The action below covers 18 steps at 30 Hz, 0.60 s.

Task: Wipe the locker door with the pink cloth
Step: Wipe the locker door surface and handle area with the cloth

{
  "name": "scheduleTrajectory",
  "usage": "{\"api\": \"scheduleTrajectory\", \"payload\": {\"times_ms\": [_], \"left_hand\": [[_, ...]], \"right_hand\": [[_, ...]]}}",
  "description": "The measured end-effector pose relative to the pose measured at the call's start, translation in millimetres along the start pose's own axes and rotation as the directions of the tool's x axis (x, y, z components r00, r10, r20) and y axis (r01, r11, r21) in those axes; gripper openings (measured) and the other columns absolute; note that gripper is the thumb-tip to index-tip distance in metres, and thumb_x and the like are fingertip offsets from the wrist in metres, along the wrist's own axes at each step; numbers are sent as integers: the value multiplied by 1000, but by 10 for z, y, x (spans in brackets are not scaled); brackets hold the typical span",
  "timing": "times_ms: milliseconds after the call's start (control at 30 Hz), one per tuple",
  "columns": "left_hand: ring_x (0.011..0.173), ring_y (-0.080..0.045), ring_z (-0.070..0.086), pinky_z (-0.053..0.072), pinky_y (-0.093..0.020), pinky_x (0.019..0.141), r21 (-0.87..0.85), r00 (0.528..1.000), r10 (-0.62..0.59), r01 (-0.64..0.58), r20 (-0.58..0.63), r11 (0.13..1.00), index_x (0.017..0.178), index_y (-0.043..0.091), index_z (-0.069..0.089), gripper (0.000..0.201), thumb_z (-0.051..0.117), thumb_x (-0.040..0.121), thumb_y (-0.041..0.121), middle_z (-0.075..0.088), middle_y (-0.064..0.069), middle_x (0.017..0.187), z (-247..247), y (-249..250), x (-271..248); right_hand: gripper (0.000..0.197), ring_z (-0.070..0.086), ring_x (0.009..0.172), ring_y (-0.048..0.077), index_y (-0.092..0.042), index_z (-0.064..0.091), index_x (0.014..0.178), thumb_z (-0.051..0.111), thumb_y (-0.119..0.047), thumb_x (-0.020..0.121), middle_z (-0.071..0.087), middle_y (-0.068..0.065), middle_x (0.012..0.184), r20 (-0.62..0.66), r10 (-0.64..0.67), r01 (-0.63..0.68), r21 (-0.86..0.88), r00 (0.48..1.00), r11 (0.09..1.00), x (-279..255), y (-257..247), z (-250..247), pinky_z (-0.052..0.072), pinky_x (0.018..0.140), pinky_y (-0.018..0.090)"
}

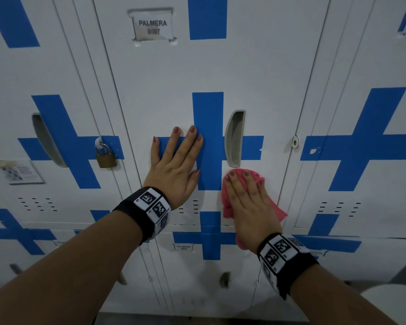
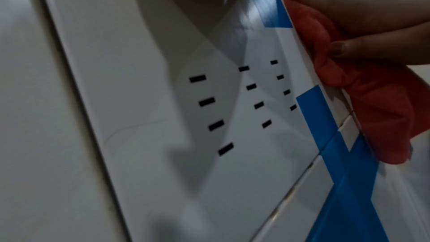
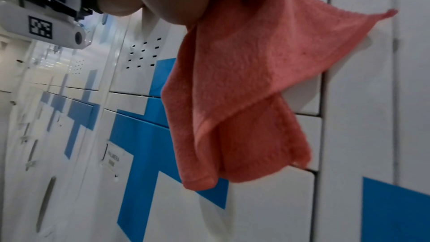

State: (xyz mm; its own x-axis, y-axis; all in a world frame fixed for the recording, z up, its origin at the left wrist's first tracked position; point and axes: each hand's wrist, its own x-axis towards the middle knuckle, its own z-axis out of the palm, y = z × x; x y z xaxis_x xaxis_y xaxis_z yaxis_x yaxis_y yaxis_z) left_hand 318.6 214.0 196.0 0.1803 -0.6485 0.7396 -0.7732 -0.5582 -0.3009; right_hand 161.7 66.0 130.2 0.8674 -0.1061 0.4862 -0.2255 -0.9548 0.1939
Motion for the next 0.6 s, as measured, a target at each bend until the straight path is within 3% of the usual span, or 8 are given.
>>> {"api": "scheduleTrajectory", "payload": {"times_ms": [100,200,300,400,533,600], "left_hand": [[143,-22,-18,-12,-51,112,-8,1000,1,-1,-4,1000,150,19,-7,77,38,90,39,-17,4,156,-5,4,8],[143,-23,-17,-12,-51,113,-7,1000,3,-3,-7,1000,150,19,-7,78,40,90,38,-18,5,155,-2,1,8],[143,-23,-17,-12,-51,113,0,1000,7,-7,-4,1000,149,20,-8,79,41,91,38,-17,4,156,-7,1,7],[143,-23,-18,-12,-51,112,5,1000,3,-4,10,1000,150,19,-4,77,41,90,38,-5,2,157,-28,5,14],[142,-22,-19,-12,-50,112,-1,1000,1,-1,21,1000,150,18,0,73,37,91,39,0,-1,156,-43,7,18],[142,-23,-20,-12,-50,112,-3,1000,3,-3,22,1000,150,18,-4,74,36,91,39,-1,0,156,-40,5,16]], "right_hand": [[113,-8,143,30,-11,1,148,72,-15,60,0,3,155,-35,-50,49,-30,998,998,41,-88,23,-6,113,48],[101,-3,142,30,-11,7,147,63,-10,63,-1,4,155,-49,-89,87,-40,995,995,61,-159,70,-5,113,49],[95,3,143,30,-13,8,147,59,-11,66,6,6,155,-36,-176,174,-61,984,983,52,-176,128,-3,114,50],[96,8,142,28,-16,9,147,64,-15,68,10,4,154,29,-271,272,-101,962,957,-1,-151,201,-4,114,51],[92,12,141,27,-16,23,147,67,-16,66,18,2,153,84,-340,348,-132,937,928,-80,-74,290,-7,114,49],[93,15,140,26,-16,23,146,66,-13,64,20,1,152,93,-351,361,-129,932,924,-121,-25,318,-5,114,48]]}}
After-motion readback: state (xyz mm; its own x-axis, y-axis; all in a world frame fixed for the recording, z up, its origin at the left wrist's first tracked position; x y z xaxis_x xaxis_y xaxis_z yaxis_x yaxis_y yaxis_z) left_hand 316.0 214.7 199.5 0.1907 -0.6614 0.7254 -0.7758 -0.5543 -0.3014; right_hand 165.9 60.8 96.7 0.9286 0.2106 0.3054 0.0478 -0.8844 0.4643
